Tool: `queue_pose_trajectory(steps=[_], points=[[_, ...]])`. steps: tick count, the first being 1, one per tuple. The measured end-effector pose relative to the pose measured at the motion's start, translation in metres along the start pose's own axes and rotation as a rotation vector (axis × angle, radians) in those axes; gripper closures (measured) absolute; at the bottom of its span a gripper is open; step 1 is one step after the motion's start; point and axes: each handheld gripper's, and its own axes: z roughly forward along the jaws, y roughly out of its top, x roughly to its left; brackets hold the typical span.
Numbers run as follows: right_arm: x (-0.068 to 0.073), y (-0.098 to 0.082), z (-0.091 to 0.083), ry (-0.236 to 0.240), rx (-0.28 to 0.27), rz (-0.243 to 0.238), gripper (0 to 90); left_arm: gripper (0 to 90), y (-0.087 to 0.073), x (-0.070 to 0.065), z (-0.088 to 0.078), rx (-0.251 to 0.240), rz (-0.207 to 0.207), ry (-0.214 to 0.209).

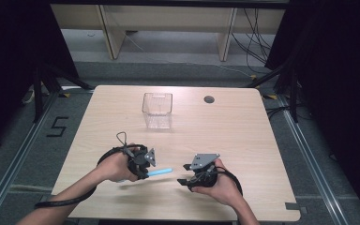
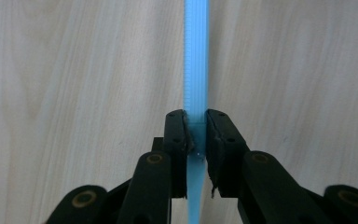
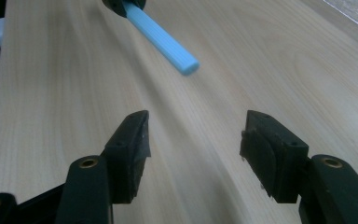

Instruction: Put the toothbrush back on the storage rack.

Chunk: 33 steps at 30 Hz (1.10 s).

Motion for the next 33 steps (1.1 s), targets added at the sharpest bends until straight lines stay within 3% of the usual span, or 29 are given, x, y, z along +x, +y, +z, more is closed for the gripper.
queue_pose_trajectory(steps=[7,9,10,13,14,17,18,19,20,21,22,23,24,25,28,29,30,33], points=[[0.003,0.009,0.008,0.064,-0.027,-0.046,42.0,78.1,0.004,-0.008,-0.002,-0.004,0.047,-0.021],[0.006,0.011,0.009,0.089,-0.027,-0.04,42.8,78.1,0.005,-0.009,-0.003,-0.003,0.053,-0.029],[0.005,0.013,0.01,0.097,-0.029,-0.066,43.3,78.1,0.006,-0.01,-0.003,-0.003,0.061,-0.029],[0.007,0.015,0.012,0.121,-0.039,-0.071,45.3,78.1,0.009,-0.014,-0.004,-0.009,0.076,-0.044],[0.006,0.016,0.012,0.123,-0.045,-0.098,46.2,78.1,0.009,-0.014,-0.005,-0.01,0.084,-0.046],[0.008,0.016,0.012,0.133,-0.042,-0.092,49.2,78.1,0.011,-0.016,-0.005,-0.011,0.09,-0.048],[0.011,0.016,0.012,0.154,-0.024,-0.058,52.8,78.1,0.012,-0.017,-0.006,-0.009,0.102,-0.049],[0.011,0.016,0.012,0.154,-0.024,-0.058,52.8,78.1,0.012,-0.017,-0.006,-0.009,0.102,-0.049],[0.009,0.017,0.013,0.159,-0.039,-0.109,54.4,78.1,0.013,-0.017,-0.006,-0.012,0.103,-0.055],[0.01,0.017,0.014,0.167,-0.035,-0.114,54.9,78.1,0.014,-0.018,-0.006,-0.012,0.111,-0.057],[0.013,0.017,0.013,0.175,-0.019,-0.074,55.5,78.1,0.014,-0.018,-0.006,-0.012,0.111,-0.057],[0.012,0.017,0.015,0.184,-0.03,-0.1,55.9,78.1,0.015,-0.019,-0.007,-0.011,0.118,-0.059],[0.013,0.017,0.014,0.188,-0.018,-0.084,56.5,78.1,0.015,-0.02,-0.007,-0.009,0.122,-0.061],[0.012,0.018,0.016,0.189,-0.032,-0.128,57.2,78.1,0.016,-0.02,-0.007,-0.009,0.121,-0.063],[0.015,0.018,0.017,0.211,-0.01,-0.094,59.4,78.1,0.016,-0.021,-0.007,-0.01,0.125,-0.066],[0.015,0.018,0.017,0.211,-0.01,-0.094,59.4,78.1,0.016,-0.022,-0.008,-0.01,0.128,-0.068],[0.015,0.019,0.019,0.226,-0.023,-0.126,61.4,78.1,0.017,-0.022,-0.008,-0.011,0.13,-0.07],[0.017,0.019,0.018,0.229,-0.02,-0.099,65.7,78.1,0.017,-0.023,-0.009,-0.014,0.133,-0.072]])
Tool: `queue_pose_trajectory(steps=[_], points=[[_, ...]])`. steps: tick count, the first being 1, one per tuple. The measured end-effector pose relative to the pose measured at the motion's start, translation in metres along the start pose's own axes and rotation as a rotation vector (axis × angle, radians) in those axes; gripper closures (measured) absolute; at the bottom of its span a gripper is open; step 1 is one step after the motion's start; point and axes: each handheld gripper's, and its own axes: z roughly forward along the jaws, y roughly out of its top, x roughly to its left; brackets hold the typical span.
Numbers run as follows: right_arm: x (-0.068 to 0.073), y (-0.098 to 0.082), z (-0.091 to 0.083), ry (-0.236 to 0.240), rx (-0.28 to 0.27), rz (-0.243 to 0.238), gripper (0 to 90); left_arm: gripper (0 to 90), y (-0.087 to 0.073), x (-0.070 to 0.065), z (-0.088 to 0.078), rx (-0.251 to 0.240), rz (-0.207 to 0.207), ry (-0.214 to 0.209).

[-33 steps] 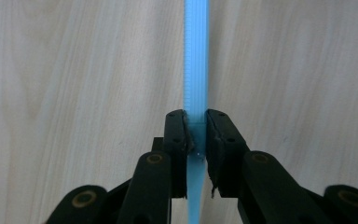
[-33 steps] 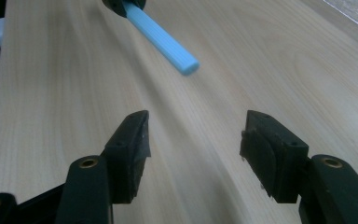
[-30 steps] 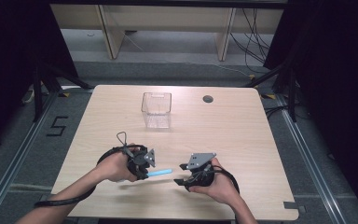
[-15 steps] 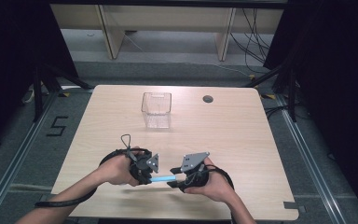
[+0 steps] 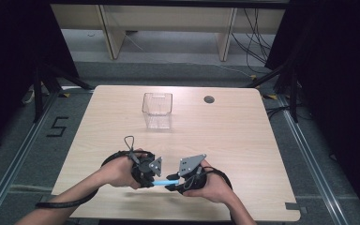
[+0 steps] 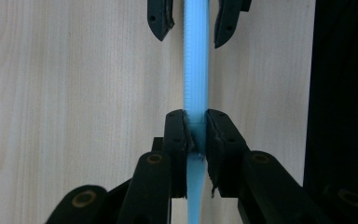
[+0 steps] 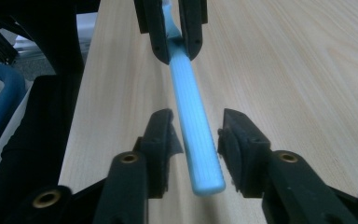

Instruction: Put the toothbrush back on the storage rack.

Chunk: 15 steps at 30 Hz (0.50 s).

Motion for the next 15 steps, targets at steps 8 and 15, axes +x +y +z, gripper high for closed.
queue_pose_trajectory(steps=[8,15], points=[[-0.0012,0.0002,-0.0008,0.016,-0.014,-0.02,70.6,78.1,0.0012,0.0,-0.0013,-0.007,0.008,-0.001],[-0.0014,0.0003,-0.0007,0.023,-0.013,-0.036,72.2,78.1,0.002,-0.0005,-0.0015,-0.005,0.016,-0.006]])
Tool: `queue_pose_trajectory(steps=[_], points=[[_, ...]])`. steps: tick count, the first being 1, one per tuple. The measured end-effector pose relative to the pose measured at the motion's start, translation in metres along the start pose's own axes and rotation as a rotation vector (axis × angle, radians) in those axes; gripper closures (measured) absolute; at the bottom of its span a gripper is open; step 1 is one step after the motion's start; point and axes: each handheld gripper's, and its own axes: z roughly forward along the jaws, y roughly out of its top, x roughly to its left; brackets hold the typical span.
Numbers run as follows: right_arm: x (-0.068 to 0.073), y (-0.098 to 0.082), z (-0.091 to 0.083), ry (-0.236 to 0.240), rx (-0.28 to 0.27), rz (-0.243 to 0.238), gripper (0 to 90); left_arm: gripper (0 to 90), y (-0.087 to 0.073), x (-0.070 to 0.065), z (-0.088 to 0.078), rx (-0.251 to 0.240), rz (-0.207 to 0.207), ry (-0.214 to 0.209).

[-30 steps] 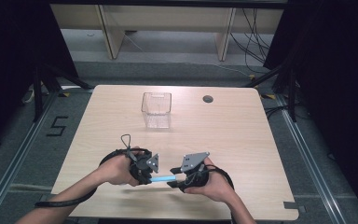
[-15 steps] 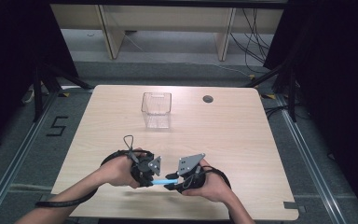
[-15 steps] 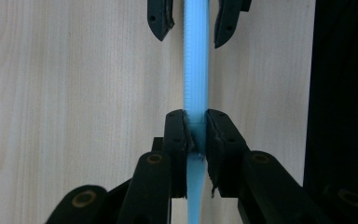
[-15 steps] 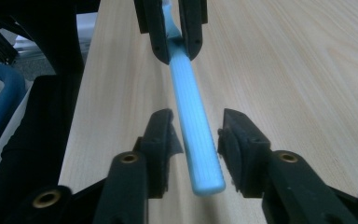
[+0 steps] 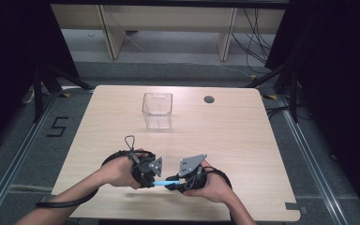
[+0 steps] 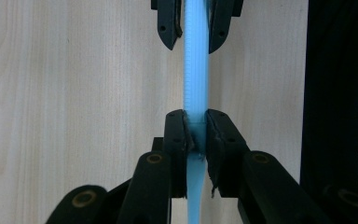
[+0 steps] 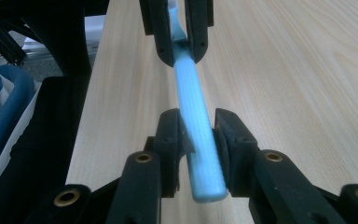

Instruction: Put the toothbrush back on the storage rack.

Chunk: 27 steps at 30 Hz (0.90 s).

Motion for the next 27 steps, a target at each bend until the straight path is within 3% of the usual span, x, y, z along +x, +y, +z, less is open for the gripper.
queue_pose_trajectory(steps=[5,6,8,19,27], points=[[0.0004,-0.0001,0.0007,0.009,-0.007,-0.003,75.1,78.1,-0.0002,0.0005,0.0002,-0.001,0.005,0.0],[0.0023,-0.0003,-0.0001,0.008,0.001,0.024,75.3,78.1,-0.0002,0.0006,0.0002,-0.002,0.005,0.0],[0.0002,0.0,0.0008,0.011,-0.009,-0.009,75.7,78.1,-0.0003,0.0007,0.0003,-0.002,0.007,-0.001],[-0.0004,-0.0003,-0.0004,0.017,-0.006,-0.037,78.1,77.6,0.0002,0.0016,0.0007,-0.015,0.006,-0.008],[0.0014,-0.0011,-0.0006,0.023,-0.01,-0.011,78.5,77.2,-0.0003,0.0026,-0.0004,-0.009,0.02,-0.011]])
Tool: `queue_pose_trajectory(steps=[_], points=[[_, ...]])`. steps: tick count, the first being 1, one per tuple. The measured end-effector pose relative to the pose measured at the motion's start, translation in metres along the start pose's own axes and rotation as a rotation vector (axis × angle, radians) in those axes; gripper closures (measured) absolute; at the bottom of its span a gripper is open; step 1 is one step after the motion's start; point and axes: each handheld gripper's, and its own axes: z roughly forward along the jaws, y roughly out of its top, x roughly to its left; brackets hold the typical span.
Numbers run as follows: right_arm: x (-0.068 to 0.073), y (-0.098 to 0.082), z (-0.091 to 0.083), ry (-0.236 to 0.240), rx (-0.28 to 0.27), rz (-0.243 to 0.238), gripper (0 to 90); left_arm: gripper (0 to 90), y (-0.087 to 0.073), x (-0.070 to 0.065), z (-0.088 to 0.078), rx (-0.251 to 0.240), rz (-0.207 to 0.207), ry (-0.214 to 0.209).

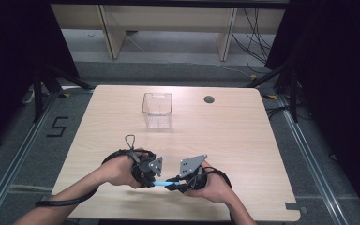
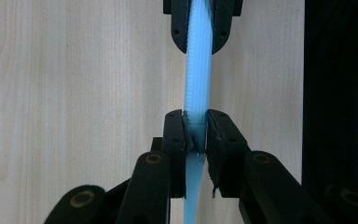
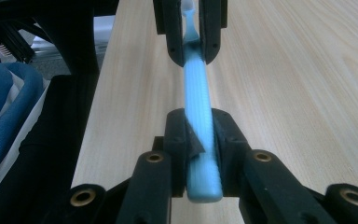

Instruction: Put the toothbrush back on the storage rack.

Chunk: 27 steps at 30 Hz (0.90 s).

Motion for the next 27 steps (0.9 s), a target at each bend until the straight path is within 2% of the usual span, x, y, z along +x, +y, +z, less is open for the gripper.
queue_pose_trajectory(steps=[1,4,5,7,8,9,10,11,14,15,16,19,20,21,22,23,24,25,26,27], points=[[0.001,0.0,0.0,0.002,0.009,0.009,78.6,76.8,-0.001,0.0,0.001,-0.018,-0.023,-0.004],[-0.001,0.0,0.0,-0.006,-0.001,-0.02,78.6,76.3,-0.001,0.002,-0.002,-0.015,-0.013,0.002],[-0.001,0.0,0.0,-0.009,0.0,-0.023,78.6,75.8,-0.001,0.001,-0.002,-0.033,-0.033,0.003],[-0.001,0.0,0.0,-0.009,0.005,-0.018,78.7,74.3,-0.002,0.003,-0.005,-0.035,-0.028,0.014],[-0.001,-0.001,0.0,-0.013,0.006,-0.017,78.7,72.7,-0.002,0.003,-0.006,-0.05,-0.043,0.019],[0.001,-0.001,-0.001,-0.021,0.016,0.015,78.7,71.5,-0.003,0.004,-0.008,-0.056,-0.042,0.03],[0.001,-0.002,-0.002,-0.028,0.017,0.02,78.7,69.9,-0.004,0.003,-0.008,-0.071,-0.06,0.031],[-0.002,-0.002,-0.002,-0.039,0.003,-0.02,78.7,67.6,-0.005,0.004,-0.009,-0.079,-0.06,0.041],[-0.002,-0.003,-0.002,-0.047,-0.001,-0.016,78.7,64.6,-0.007,0.005,-0.013,-0.105,-0.071,0.057],[-0.002,-0.003,-0.002,-0.048,-0.002,-0.014,78.7,64.6,-0.008,0.005,-0.014,-0.119,-0.079,0.064],[-0.001,-0.004,-0.003,-0.049,-0.001,0.018,78.7,62.9,-0.01,0.005,-0.016,-0.136,-0.093,0.071],[-0.002,-0.006,-0.005,-0.072,-0.005,0.034,78.7,54.0,-0.013,0.006,-0.02,-0.176,-0.106,0.099],[-0.002,-0.006,-0.005,-0.072,-0.005,0.034,78.7,54.0,-0.014,0.006,-0.021,-0.197,-0.123,0.105],[-0.005,-0.006,-0.006,-0.085,-0.021,0.009,78.7,51.6,-0.017,0.006,-0.023,-0.215,-0.134,0.117],[-0.005,-0.006,-0.006,-0.085,-0.021,0.009,78.7,51.6,-0.018,0.006,-0.024,-0.231,-0.147,0.125],[-0.006,-0.007,-0.008,-0.109,-0.026,0.007,78.7,49.6,-0.021,0.007,-0.027,-0.262,-0.161,0.143],[-0.006,-0.007,-0.008,-0.109,-0.026,0.007,78.7,48.3,-0.021,0.007,-0.027,-0.262,-0.161,0.143],[-0.007,-0.007,-0.01,-0.116,-0.029,0.021,78.7,46.2,-0.025,0.007,-0.029,-0.299,-0.186,0.159],[-0.007,-0.007,-0.01,-0.116,-0.029,0.021,78.7,45.1,-0.025,0.007,-0.029,-0.299,-0.186,0.159],[-0.007,-0.008,-0.01,-0.128,-0.036,0.02,78.7,45.1,-0.028,0.008,-0.031,-0.319,-0.19,0.167]])
